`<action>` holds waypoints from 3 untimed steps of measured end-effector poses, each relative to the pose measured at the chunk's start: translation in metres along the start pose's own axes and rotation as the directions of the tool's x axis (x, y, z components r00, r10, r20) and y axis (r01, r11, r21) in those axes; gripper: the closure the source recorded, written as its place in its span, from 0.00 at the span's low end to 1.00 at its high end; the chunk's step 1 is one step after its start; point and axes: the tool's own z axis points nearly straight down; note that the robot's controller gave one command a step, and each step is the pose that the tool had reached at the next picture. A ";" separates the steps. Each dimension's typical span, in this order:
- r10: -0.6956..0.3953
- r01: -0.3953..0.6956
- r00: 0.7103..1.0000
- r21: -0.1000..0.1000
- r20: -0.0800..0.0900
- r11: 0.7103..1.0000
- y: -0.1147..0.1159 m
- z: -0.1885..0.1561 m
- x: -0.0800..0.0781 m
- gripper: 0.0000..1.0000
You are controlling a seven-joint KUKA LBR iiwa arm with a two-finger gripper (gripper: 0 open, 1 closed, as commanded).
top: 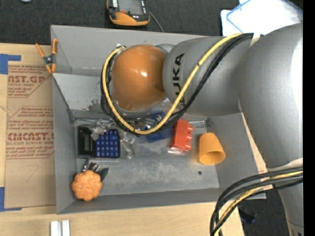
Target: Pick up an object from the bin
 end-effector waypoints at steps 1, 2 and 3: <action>0.037 -0.037 0.999 0.007 0.005 0.999 -0.010 0.059 -0.008 0.00; -0.379 0.379 0.925 0.016 0.015 0.925 -0.007 0.056 -0.006 1.00; -0.379 0.379 0.925 0.016 0.015 0.925 -0.007 0.056 -0.006 1.00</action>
Offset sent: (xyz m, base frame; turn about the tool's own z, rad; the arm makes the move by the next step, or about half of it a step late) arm 0.0058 -0.0028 -0.0607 -0.3925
